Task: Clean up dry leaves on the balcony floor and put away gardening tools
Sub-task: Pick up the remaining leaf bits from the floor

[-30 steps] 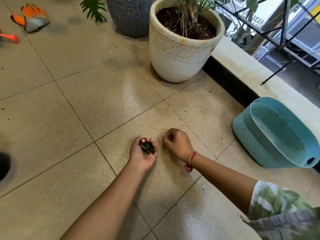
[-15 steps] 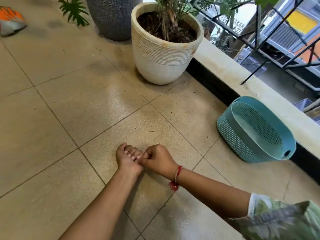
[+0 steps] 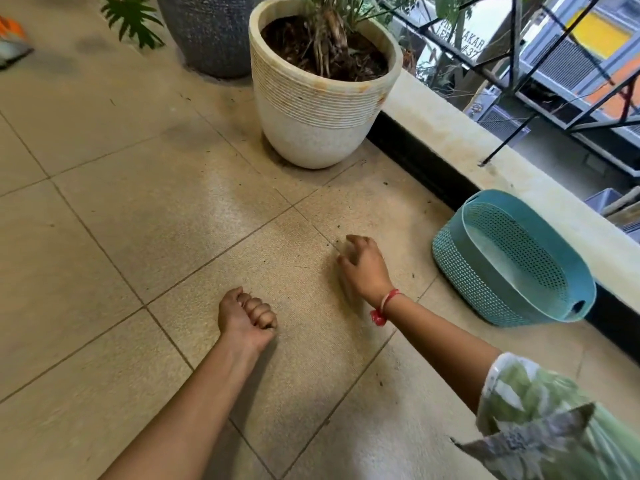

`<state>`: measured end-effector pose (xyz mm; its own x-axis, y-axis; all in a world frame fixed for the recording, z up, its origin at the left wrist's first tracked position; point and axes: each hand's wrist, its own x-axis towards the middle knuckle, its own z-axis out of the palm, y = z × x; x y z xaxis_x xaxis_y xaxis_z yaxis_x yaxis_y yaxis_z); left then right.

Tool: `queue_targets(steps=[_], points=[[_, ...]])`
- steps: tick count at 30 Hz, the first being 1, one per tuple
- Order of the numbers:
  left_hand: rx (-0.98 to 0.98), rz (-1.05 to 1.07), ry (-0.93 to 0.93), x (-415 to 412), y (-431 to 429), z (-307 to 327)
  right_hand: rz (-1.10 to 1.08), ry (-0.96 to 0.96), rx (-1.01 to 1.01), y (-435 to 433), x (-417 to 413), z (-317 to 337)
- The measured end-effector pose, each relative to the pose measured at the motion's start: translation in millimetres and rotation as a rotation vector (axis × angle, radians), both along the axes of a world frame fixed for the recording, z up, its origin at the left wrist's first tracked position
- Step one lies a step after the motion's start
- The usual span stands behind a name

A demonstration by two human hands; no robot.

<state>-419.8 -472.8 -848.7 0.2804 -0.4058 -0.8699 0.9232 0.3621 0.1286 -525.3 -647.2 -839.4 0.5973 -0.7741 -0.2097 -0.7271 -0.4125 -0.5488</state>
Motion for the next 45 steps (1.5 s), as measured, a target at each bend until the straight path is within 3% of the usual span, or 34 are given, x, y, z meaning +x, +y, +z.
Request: queue_targets(steps=[3,8,11,14,20,23,27,30,34,39,42,45], points=[[-0.023,0.019,-0.001,5.8,2.3,-4.0,0.163,0.103,-0.132,-1.4,9.1,-4.2],[-0.079,0.031,-0.015,11.2,4.0,-8.5,0.635,0.182,-0.270,40.4,18.0,-19.7],[-0.096,0.035,0.001,8.2,5.6,-10.5,0.701,0.193,-0.445,48.5,10.7,-21.0],[-0.098,0.026,0.008,4.4,5.2,-12.4,0.741,0.175,-0.465,44.9,0.5,-8.7],[-0.068,-0.047,-0.003,-9.3,3.0,-2.5,0.698,0.192,-0.347,37.5,11.4,10.8],[-0.036,-0.080,-0.023,-11.0,7.2,6.2,0.576,0.216,-0.220,42.0,17.6,12.9],[-0.004,-0.181,-0.048,-7.8,11.5,17.1,0.293,-0.058,0.214,63.5,37.0,27.6],[-0.006,-0.256,-0.115,7.1,13.0,28.4,0.344,-0.163,0.415,95.2,59.4,48.0],[-0.019,-0.302,-0.216,31.8,7.9,47.7,0.454,-0.170,0.192,113.4,90.4,64.8],[0.136,-0.513,-0.287,92.2,20.5,65.4,0.688,-0.125,-0.297,128.0,137.8,83.7],[0.184,-0.612,-0.253,121.4,30.0,89.0,0.625,-0.167,-0.311,132.6,158.3,101.4],[0.228,-0.534,-0.238,145.0,38.0,128.8,0.666,-0.217,-0.284,149.8,171.0,132.6]])
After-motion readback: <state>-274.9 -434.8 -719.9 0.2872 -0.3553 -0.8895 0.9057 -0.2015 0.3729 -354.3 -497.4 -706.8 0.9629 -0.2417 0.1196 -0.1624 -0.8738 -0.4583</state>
